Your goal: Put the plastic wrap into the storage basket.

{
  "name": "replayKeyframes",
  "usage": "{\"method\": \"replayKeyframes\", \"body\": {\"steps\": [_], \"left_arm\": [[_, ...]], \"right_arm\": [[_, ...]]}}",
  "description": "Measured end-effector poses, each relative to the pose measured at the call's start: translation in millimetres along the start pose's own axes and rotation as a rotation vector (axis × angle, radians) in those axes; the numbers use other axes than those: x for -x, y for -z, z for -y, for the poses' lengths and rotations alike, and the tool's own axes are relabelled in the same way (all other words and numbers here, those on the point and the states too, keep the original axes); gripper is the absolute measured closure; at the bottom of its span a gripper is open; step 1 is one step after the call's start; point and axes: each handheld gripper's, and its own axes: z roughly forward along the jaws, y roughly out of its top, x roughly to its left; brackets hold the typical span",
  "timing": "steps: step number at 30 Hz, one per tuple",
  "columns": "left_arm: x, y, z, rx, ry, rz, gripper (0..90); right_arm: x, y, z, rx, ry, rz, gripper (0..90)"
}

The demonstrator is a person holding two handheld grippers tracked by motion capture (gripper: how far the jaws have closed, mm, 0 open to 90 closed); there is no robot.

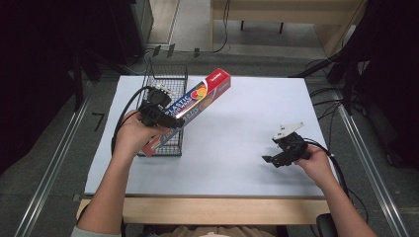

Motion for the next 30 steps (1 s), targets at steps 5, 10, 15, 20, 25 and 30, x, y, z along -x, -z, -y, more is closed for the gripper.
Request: {"method": "replayKeyframes", "body": {"steps": [5,10,15,20,25,30], "left_arm": [[-10.5,-1.5,-6.4,-0.001,0.048,-0.015,39.8],[-23.7,-4.0,-9.6,-0.004,0.098,-0.032,39.9],[-40.9,-5.4,-9.5,0.023,0.173,-0.005,39.8],[-49.8,-8.2,-11.0,0.025,0.217,-0.060,39.8],[-59.5,-15.1,-11.2,0.001,0.267,-0.124,39.8],[-67.4,-24.6,-13.6,-0.014,0.330,-0.181,39.8]], "right_arm": [[-0.8,-1.1,-0.1,-0.006,0.010,-0.002,19.9],[-1.3,-1.9,0.2,-0.012,0.013,-0.016,19.9],[-2.1,-3.0,0.0,-0.021,0.016,-0.015,19.9],[-1.5,-2.9,0.2,-0.021,0.015,-0.015,19.9],[-1.6,-2.6,0.3,-0.022,0.017,-0.014,19.9],[-1.9,-3.0,0.6,-0.028,0.017,-0.013,19.9]]}}
